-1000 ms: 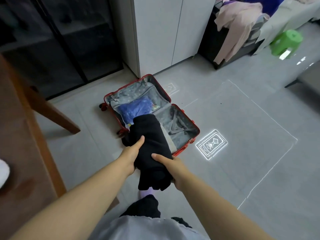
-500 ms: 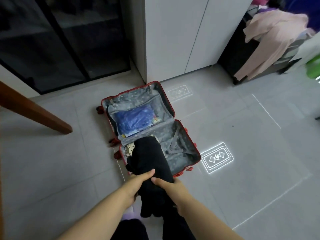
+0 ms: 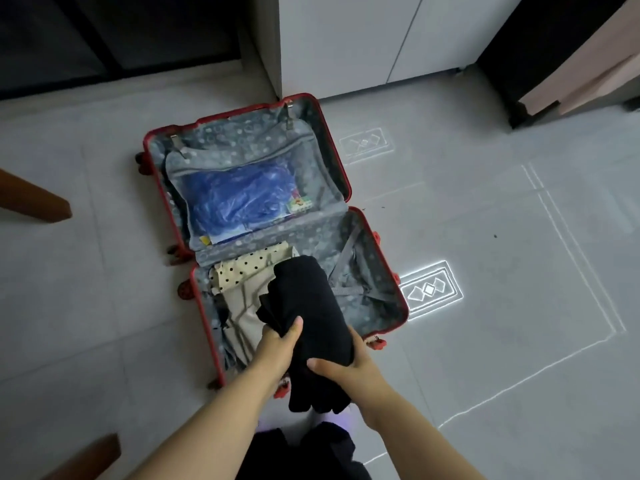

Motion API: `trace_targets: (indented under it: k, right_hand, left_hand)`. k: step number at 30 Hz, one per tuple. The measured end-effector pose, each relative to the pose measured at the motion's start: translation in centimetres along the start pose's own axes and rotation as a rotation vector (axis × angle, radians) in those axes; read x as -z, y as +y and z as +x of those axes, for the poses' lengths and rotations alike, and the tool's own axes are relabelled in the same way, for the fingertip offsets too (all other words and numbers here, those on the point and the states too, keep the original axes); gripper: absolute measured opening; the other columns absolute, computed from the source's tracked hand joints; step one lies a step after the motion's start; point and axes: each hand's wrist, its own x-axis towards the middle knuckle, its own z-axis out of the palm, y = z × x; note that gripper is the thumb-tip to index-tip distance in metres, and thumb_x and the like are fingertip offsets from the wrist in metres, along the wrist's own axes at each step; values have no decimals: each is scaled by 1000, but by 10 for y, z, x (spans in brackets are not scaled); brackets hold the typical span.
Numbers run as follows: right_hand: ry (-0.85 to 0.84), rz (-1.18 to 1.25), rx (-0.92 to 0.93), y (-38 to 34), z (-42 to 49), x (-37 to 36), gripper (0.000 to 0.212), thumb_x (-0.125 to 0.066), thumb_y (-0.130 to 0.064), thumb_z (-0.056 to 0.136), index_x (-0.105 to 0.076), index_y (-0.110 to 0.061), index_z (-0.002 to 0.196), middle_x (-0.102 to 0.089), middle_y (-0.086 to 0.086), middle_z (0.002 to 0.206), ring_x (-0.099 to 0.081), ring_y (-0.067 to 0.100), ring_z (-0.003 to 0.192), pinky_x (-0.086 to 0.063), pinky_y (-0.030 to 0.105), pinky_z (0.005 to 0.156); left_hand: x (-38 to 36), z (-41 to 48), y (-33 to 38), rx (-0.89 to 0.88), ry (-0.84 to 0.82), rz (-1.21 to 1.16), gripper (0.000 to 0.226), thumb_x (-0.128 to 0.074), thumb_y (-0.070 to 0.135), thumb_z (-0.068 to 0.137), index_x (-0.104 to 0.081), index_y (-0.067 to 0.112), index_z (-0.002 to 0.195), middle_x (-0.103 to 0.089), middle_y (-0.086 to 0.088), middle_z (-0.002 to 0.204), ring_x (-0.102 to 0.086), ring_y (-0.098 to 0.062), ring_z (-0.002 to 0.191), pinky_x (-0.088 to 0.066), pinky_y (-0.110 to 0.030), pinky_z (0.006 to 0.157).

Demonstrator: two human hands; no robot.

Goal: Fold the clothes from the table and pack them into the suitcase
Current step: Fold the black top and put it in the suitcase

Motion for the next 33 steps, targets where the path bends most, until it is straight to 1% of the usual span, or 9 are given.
trace_targets:
  k: [5, 9, 13, 16, 21, 24, 27, 30, 33]
  right_hand:
    - [23, -19, 9, 50, 96, 32, 110, -92, -23, 55, -28, -39, 143, -57, 1, 128, -64, 17, 107, -56, 38, 86]
    - [27, -36, 98, 63, 175, 61, 101, -87, -14, 64, -27, -46, 139, -56, -3, 125, -64, 14, 104, -57, 31, 79]
    - [77, -115, 260, 61, 256, 81, 84, -83, -11, 69, -36, -57, 121, -56, -9, 122, -62, 12, 107, -56, 35, 86]
    - [45, -135, 322, 57, 306, 91, 88, -83, -13, 69, -33, -52, 130, -56, -11, 124, -62, 7, 106, -56, 27, 81]
    - [95, -256, 322, 81, 349, 88, 89, -80, -10, 73, -24, -50, 130, -53, -16, 122, -58, 1, 105, -52, 25, 89]
    - [224, -370, 273, 86, 353, 84, 98, -79, -24, 75, -14, -40, 146, -50, -10, 125, -53, 7, 108, -46, 24, 91]
    - [302, -518, 220, 84, 358, 81, 102, -74, -40, 76, -3, -39, 149, -44, 3, 136, -50, 19, 120, -45, 32, 97]
    - [308, -596, 228, 81, 363, 83, 96, -69, -40, 82, -1, -40, 149, -36, 10, 143, -46, 24, 125, -42, 36, 101]
    - [304, -745, 207, 82, 367, 90, 92, -62, -44, 87, 6, -41, 148, -27, 13, 148, -43, 25, 129, -42, 36, 96]
  left_hand:
    - [-35, 96, -43, -46, 29, -27, 63, -59, 47, 85, -38, 9, 130, -58, -11, 123, -56, -28, 111, -45, -45, 98]
    - [-66, 177, -51, -126, -47, -90, 49, -54, 33, 93, -36, 13, 134, -54, -4, 127, -53, -22, 116, -44, -37, 99]
    - [-86, 250, -43, -208, -82, -118, 47, -52, 34, 94, -42, 15, 136, -55, -2, 131, -54, -19, 117, -44, -32, 98]
    - [-90, 299, -35, -201, -53, -54, 49, -51, 41, 93, -43, 16, 134, -55, -1, 129, -53, -21, 117, -42, -35, 101]
    - [-91, 325, -53, -266, 106, 399, 66, -49, 36, 96, -21, 3, 145, -33, -14, 149, -35, -26, 135, -27, -27, 106]
    - [-95, 305, -64, -509, 236, 506, 85, -60, 23, 90, 1, 14, 149, -14, -14, 155, -25, -27, 141, -22, -21, 108]
    - [-99, 300, -72, -871, 358, 780, 105, -76, 17, 75, -4, 33, 149, -14, -11, 155, -17, -30, 139, -24, -42, 108]
    - [-98, 307, -64, -750, 103, 1165, 72, -37, 35, 100, 22, 37, 141, 35, 6, 147, 22, -18, 141, -4, -41, 119]
    - [-93, 318, -62, -586, 37, 1486, 65, -14, 50, 100, 25, 22, 143, 30, -3, 152, 17, -19, 144, 15, -41, 114]
